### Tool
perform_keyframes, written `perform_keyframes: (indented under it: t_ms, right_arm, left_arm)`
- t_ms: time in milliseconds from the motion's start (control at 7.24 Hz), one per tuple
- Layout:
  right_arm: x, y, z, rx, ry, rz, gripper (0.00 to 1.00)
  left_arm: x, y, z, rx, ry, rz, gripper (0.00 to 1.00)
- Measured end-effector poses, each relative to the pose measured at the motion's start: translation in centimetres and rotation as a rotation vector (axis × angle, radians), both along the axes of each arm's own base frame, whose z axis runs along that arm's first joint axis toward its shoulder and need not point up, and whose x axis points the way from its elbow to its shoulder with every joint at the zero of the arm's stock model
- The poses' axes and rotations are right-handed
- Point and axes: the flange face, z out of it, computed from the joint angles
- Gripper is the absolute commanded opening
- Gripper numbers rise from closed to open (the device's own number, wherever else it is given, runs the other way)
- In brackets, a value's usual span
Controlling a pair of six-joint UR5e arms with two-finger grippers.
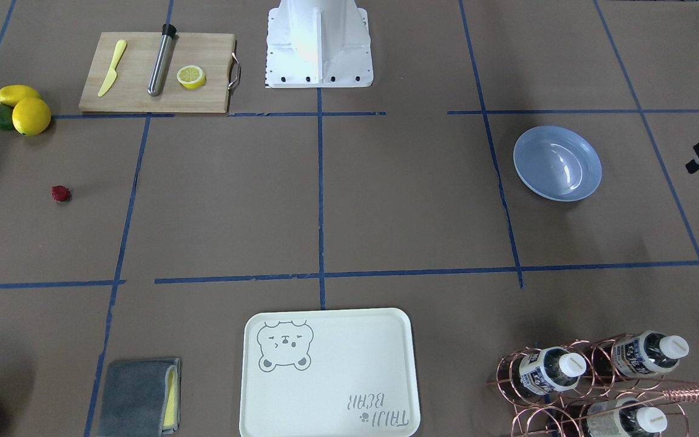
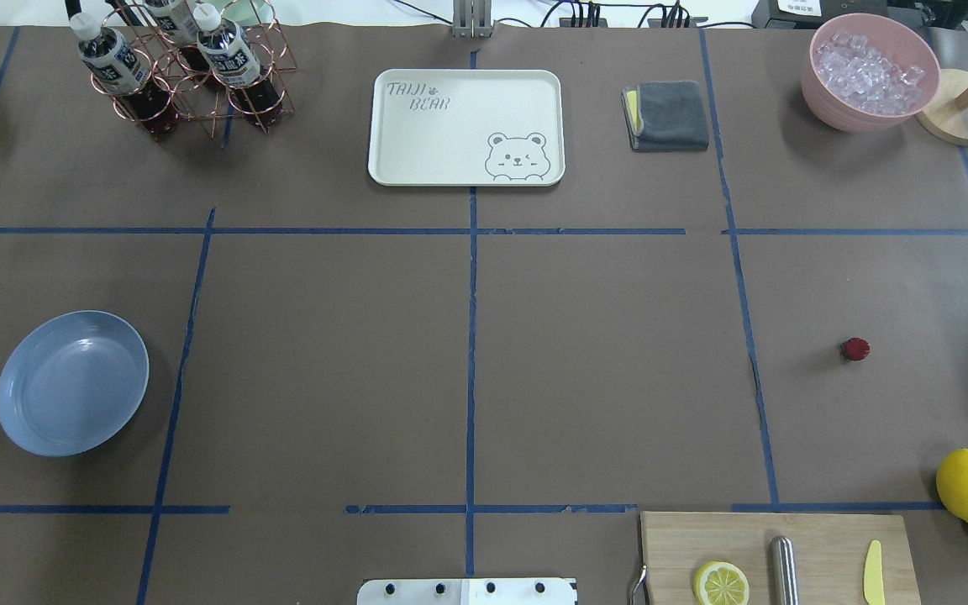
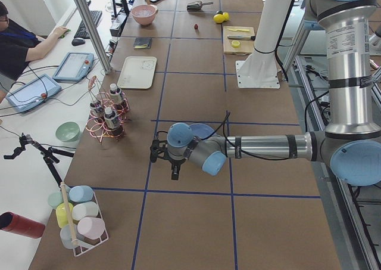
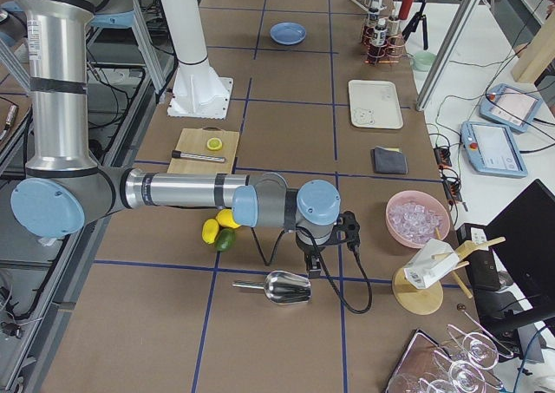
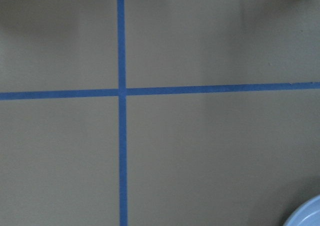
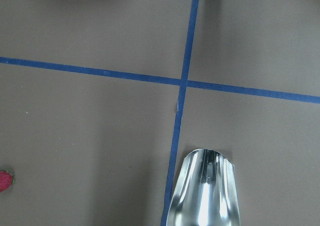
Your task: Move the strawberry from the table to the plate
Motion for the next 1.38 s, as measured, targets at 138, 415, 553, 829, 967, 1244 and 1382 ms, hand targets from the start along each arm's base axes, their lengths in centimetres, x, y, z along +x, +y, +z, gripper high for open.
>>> perform_keyframes:
  t_ms: [138, 415, 553, 829, 967, 1244, 1382]
  right_arm:
    - [0.0, 0.0, 0.0, 0.000, -0.001, 0.000, 1.00]
    - [0.0, 0.0, -0.2, 0.003, -0.002, 0.000, 1.00]
    - [0.0, 0.0, -0.2, 0.004, -0.002, 0.000, 1.00]
    - [0.0, 0.0, -0.3, 0.006, -0.002, -0.001, 1.00]
    - [0.0, 0.0, -0.3, 0.006, -0.003, -0.001, 1.00]
    - [0.0, -0.1, -0.4, 0.009, -0.002, -0.001, 1.00]
    - [0.0, -0.1, -0.5, 0.010, -0.002, -0.001, 1.00]
  left_arm:
    - [2.2, 2.8, 0.1, -0.020, 0.055, -0.010, 1.00]
    - [6.1, 6.2, 0.5, -0.067, 0.086, -0.018, 1.00]
    - [7.6, 6.8, 0.8, -0.082, 0.072, -0.030, 0.96]
    - [9.8, 7.1, 0.7, -0.104, 0.059, -0.043, 0.85]
    - [10.9, 7.2, 0.6, -0.112, 0.056, -0.042, 0.73]
    - [12.7, 7.3, 0.7, -0.122, 0.054, -0.031, 0.53]
    - [13.1, 7.4, 1.0, -0.122, 0.054, -0.025, 0.39]
